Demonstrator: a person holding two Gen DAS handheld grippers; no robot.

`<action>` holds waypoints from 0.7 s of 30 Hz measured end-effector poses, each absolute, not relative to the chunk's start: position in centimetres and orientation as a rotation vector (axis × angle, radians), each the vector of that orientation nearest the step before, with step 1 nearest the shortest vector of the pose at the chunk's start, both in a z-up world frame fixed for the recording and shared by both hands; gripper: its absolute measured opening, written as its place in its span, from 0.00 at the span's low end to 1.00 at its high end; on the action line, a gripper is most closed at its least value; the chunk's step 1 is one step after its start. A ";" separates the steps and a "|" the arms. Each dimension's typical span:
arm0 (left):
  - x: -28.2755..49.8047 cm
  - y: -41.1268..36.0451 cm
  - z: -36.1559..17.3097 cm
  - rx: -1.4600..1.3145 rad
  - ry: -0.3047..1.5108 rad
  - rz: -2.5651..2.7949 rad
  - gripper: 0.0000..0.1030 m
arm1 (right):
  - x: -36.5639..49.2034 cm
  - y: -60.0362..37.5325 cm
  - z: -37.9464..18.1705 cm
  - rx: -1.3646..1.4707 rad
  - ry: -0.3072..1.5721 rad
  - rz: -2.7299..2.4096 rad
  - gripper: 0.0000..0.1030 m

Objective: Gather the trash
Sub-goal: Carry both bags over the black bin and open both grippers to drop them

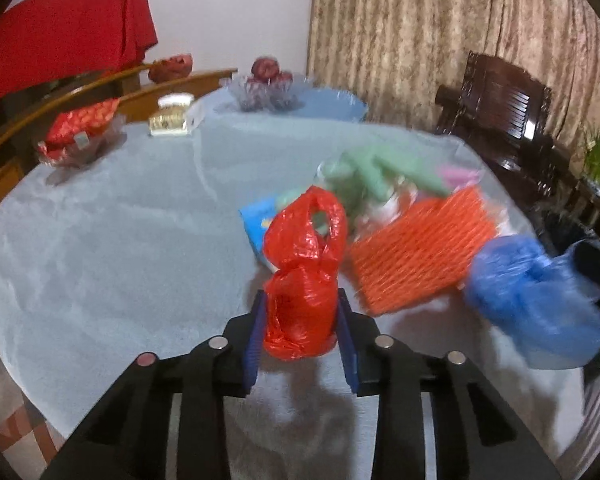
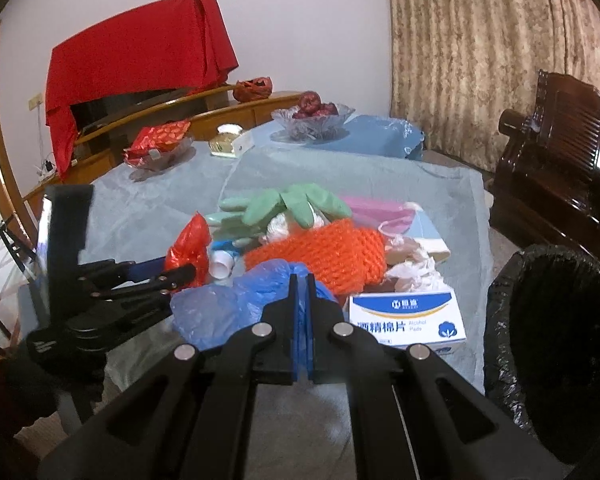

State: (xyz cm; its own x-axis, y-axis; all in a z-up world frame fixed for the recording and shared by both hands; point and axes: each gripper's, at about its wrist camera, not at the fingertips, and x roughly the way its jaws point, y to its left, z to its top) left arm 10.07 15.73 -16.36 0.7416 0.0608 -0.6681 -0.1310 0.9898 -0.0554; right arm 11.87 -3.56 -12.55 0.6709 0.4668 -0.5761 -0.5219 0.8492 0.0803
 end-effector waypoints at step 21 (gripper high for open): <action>12.1 1.1 -6.5 -0.049 0.595 -0.280 0.30 | 11.9 -16.8 -5.6 -0.046 0.459 0.293 0.02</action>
State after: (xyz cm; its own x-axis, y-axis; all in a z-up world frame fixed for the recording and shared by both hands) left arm 12.12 1.13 -6.55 0.7914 -0.2739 -0.5465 0.2458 0.9611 -0.1257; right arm 11.89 -16.76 -5.55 0.8552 0.2684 -0.4433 -0.2891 0.9571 0.0218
